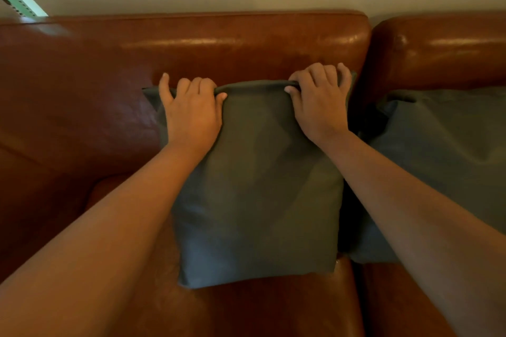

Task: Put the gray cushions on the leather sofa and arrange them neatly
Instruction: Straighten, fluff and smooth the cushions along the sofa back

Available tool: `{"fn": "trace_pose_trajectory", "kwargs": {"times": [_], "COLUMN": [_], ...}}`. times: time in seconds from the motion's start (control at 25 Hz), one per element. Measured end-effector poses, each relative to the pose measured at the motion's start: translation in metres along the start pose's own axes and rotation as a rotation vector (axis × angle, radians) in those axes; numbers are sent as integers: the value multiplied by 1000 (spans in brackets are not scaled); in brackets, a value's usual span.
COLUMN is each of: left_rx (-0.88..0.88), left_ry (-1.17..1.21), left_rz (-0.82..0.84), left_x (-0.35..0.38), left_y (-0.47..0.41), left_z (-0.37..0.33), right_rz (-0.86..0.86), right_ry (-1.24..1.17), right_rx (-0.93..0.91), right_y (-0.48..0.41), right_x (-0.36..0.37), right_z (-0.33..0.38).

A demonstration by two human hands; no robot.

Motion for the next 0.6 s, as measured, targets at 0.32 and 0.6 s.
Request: {"fn": "trace_pose_trajectory", "kwargs": {"times": [0.32, 0.6], "left_rx": [280, 256], "left_ry": [95, -73], "left_rz": [-45, 73], "left_x": [-17, 40], "left_y": [95, 100], "left_z": [-95, -91], "right_rz": [294, 387], "right_ry": [-96, -84], "right_rx": [82, 138], "right_y": [140, 137], "right_x": [16, 72], "right_z": [4, -18]}}
Point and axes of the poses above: each hand's wrist, its own y-axis away from the middle knuckle, its own x-axis out of the palm, z = x × y, the point moved 7 cm from there along -y, towards the middle knuckle, and after that the axes turned 9 degrees about -y, right-handed, at the moved point
